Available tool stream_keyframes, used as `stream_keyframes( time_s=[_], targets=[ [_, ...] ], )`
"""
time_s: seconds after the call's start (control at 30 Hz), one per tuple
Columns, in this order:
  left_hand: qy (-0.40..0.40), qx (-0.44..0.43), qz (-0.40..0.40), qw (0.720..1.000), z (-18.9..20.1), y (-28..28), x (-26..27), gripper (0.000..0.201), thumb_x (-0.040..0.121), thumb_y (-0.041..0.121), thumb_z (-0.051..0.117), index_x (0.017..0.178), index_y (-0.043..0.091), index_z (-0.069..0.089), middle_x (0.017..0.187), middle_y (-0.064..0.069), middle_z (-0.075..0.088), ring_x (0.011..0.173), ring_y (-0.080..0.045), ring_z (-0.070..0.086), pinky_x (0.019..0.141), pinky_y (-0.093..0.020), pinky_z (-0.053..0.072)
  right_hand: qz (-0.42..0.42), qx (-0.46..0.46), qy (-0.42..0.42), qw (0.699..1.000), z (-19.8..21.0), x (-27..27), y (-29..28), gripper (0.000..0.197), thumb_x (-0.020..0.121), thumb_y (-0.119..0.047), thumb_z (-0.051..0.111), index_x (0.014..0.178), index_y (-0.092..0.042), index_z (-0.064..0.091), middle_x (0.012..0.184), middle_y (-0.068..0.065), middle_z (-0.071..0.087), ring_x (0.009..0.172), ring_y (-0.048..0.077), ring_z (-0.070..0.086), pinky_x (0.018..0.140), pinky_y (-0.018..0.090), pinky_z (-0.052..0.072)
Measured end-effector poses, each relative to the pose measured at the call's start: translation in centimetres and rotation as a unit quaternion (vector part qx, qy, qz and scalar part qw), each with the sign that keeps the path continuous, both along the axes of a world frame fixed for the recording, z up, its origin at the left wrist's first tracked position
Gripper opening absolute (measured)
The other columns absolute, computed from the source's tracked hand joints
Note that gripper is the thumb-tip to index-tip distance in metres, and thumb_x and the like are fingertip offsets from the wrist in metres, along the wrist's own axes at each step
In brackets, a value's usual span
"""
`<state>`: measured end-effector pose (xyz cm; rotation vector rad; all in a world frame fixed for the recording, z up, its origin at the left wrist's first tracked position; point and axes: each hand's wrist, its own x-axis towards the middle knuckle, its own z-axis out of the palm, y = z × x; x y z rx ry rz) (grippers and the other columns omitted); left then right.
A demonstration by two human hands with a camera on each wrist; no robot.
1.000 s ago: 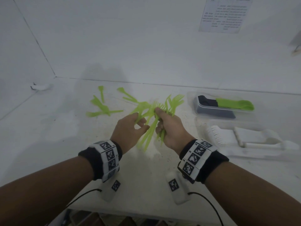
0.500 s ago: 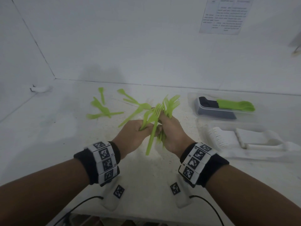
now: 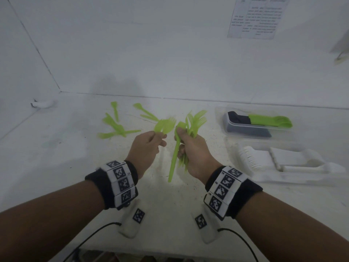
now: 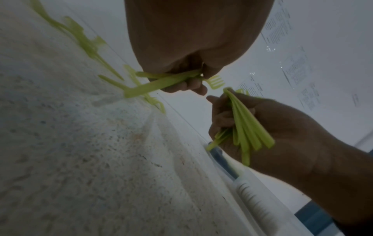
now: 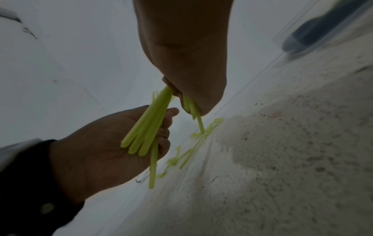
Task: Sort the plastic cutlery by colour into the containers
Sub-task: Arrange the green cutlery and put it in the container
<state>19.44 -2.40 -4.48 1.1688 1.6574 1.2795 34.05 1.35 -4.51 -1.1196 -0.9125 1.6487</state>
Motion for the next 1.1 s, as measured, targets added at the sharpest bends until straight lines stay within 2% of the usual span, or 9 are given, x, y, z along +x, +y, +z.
stream_keyframes(
  time_s=[0.13, 0.27, 0.4, 0.53, 0.6, 0.67, 0.83, 0.97, 1.1],
  targets=[
    [0.040, 0.027, 0.005, 0.999, -0.1, -0.1, 0.5, 0.026, 0.101, 0.029, 0.062, 0.089, 0.008, 0.074, 0.081, 0.001, 0.072, 0.064, -0.005, 0.057, 0.070, -0.030, 0.051, 0.008, 0.007, 0.001, 1.000, 0.6, -0.3, -0.1, 0.021, 0.102, -0.030, 0.065, 0.088, -0.014, 0.069, 0.080, 0.000, 0.063, 0.047, 0.012, 0.039, 0.051, 0.028, 0.038],
    [0.086, 0.025, -0.081, 0.993, 0.6, -1.0, 1.6, 0.032, 0.103, 0.023, 0.057, 0.081, 0.003, 0.067, 0.069, 0.003, 0.062, 0.060, -0.002, 0.053, 0.060, -0.017, 0.043, 0.016, 0.012, -0.005, 1.000, 0.5, -0.2, -0.1, 0.020, 0.105, -0.029, 0.060, 0.097, -0.013, 0.068, 0.082, 0.006, 0.064, 0.049, 0.011, 0.046, 0.051, 0.025, 0.041],
    [0.041, -0.015, -0.107, 0.993, 0.3, -1.5, 1.8, 0.039, 0.105, 0.034, 0.053, 0.084, 0.002, 0.058, 0.080, -0.003, 0.049, 0.073, -0.013, 0.046, 0.074, -0.030, 0.039, 0.002, 0.003, 0.023, 1.000, 0.3, 0.3, 0.2, 0.017, 0.105, -0.029, 0.060, 0.105, -0.015, 0.069, 0.089, 0.003, 0.069, 0.050, 0.011, 0.046, 0.051, 0.024, 0.042],
    [-0.048, -0.004, -0.020, 0.999, 0.4, -0.9, 0.3, 0.011, 0.106, 0.022, 0.050, 0.107, 0.017, 0.060, 0.075, -0.003, 0.055, 0.074, -0.020, 0.055, 0.085, -0.042, 0.056, -0.019, 0.009, 0.018, 1.000, 0.1, 1.5, 0.8, 0.019, 0.102, -0.033, 0.065, 0.110, -0.019, 0.074, 0.093, 0.001, 0.069, 0.048, 0.009, 0.041, 0.054, 0.025, 0.041],
    [-0.067, -0.007, -0.023, 0.997, 1.0, -0.7, 0.0, 0.026, 0.106, 0.016, 0.050, 0.130, 0.026, 0.051, 0.070, -0.003, 0.066, 0.075, -0.020, 0.068, 0.083, -0.038, 0.061, -0.015, 0.012, 0.021, 1.000, 0.2, 1.8, 0.8, 0.018, 0.101, -0.034, 0.066, 0.110, -0.020, 0.074, 0.091, 0.000, 0.069, 0.048, 0.009, 0.041, 0.053, 0.024, 0.041],
    [-0.067, -0.005, -0.034, 0.997, 1.4, -0.4, 0.3, 0.033, 0.105, 0.016, 0.053, 0.135, 0.027, 0.046, 0.083, -0.005, 0.076, 0.086, -0.019, 0.075, 0.085, -0.035, 0.061, -0.007, 0.013, 0.022, 1.000, 0.3, 1.7, 0.6, 0.016, 0.101, -0.032, 0.066, 0.106, -0.018, 0.073, 0.088, -0.001, 0.069, 0.048, 0.009, 0.041, 0.051, 0.024, 0.041],
    [-0.080, 0.020, -0.055, 0.995, 1.8, 0.6, 2.5, 0.018, 0.102, 0.016, 0.061, 0.116, 0.006, 0.060, 0.111, -0.010, 0.074, 0.106, -0.021, 0.072, 0.084, -0.020, 0.058, 0.012, 0.030, 0.021, 0.999, 0.3, 0.9, -0.2, 0.016, 0.102, -0.028, 0.065, 0.100, -0.016, 0.075, 0.089, 0.005, 0.067, 0.053, 0.012, 0.041, 0.052, 0.025, 0.038],
    [-0.108, 0.011, -0.108, 0.988, 2.0, 0.4, 3.7, 0.022, 0.105, 0.025, 0.054, 0.120, 0.017, 0.070, 0.113, -0.003, 0.076, 0.106, -0.020, 0.072, 0.094, -0.034, 0.057, 0.000, 0.028, 0.031, 0.999, 0.4, 0.7, -0.3, 0.018, 0.102, -0.027, 0.064, 0.104, -0.014, 0.076, 0.089, 0.010, 0.066, 0.058, 0.012, 0.052, 0.057, 0.026, 0.045],
    [-0.153, -0.015, -0.157, 0.976, 1.5, -0.4, 3.7, 0.028, 0.105, 0.022, 0.048, 0.128, 0.026, 0.064, 0.115, -0.006, 0.074, 0.100, -0.022, 0.071, 0.094, -0.043, 0.056, 0.003, 0.027, 0.026, 0.999, 0.1, 0.3, -0.4, 0.025, 0.100, -0.032, 0.067, 0.110, -0.010, 0.075, 0.093, 0.011, 0.072, 0.080, 0.024, 0.066, 0.077, 0.040, 0.051]
  ],
)
